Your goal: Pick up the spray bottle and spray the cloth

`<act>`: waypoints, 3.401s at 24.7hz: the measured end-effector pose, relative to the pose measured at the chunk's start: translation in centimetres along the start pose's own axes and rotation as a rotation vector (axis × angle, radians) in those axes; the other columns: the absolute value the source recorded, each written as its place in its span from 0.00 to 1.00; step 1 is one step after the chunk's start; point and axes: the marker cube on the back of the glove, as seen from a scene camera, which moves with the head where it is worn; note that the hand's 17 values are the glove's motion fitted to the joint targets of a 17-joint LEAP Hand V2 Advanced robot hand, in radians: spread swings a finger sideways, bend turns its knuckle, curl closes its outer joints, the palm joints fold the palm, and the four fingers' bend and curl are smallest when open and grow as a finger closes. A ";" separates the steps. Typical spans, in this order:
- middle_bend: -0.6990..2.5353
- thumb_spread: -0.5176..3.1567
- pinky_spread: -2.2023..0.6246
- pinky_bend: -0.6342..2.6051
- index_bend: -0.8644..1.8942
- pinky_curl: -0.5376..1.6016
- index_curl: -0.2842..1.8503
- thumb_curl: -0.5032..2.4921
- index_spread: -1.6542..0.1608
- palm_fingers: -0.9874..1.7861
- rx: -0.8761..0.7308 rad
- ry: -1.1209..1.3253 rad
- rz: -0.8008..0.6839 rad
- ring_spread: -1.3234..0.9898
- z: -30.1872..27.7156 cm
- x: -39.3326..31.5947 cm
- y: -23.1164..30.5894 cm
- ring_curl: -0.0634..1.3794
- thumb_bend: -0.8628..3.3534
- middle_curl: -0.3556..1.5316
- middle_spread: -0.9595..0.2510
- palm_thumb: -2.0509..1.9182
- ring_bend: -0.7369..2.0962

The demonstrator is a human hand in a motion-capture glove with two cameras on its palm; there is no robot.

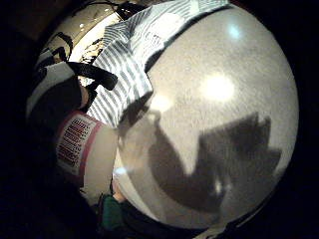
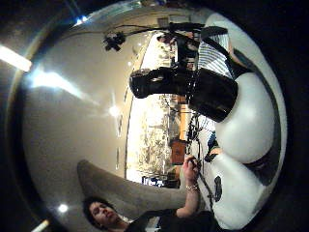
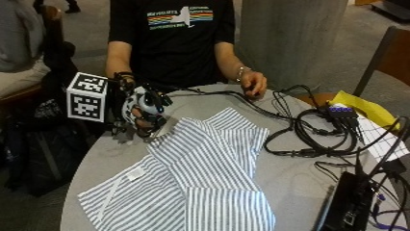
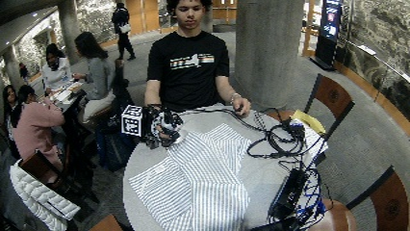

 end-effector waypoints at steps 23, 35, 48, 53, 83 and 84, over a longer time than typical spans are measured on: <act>0.33 0.25 0.71 0.38 0.35 0.44 0.26 0.38 0.82 0.78 -0.315 0.303 0.301 0.52 -0.5 -2.2 -1.1 0.36 0.20 0.46 0.70 0.78 0.49; 0.33 0.25 0.70 0.38 0.35 0.44 0.26 0.39 0.83 0.78 -0.294 0.316 0.320 0.52 -0.6 -2.0 -1.1 0.36 0.20 0.46 0.70 0.77 0.49; 0.33 0.26 0.70 0.38 0.35 0.44 0.26 0.39 0.83 0.78 -0.240 0.176 0.160 0.52 0.2 -3.5 -0.2 0.36 0.20 0.47 0.70 0.77 0.49; 0.33 0.27 0.70 0.38 0.35 0.44 0.25 0.39 0.83 0.78 -0.238 -0.060 -0.129 0.52 3.5 -6.8 2.7 0.36 0.20 0.47 0.70 0.77 0.49; 0.28 0.35 0.80 0.32 0.36 0.42 0.26 0.35 0.79 0.62 -0.219 0.010 -0.459 0.55 16.7 -5.0 14.2 0.31 0.20 0.43 0.77 0.78 0.42; 0.28 0.35 0.80 0.32 0.37 0.42 0.26 0.35 0.79 0.63 -0.161 0.047 -0.450 0.56 15.5 -4.8 14.2 0.30 0.20 0.43 0.77 0.78 0.42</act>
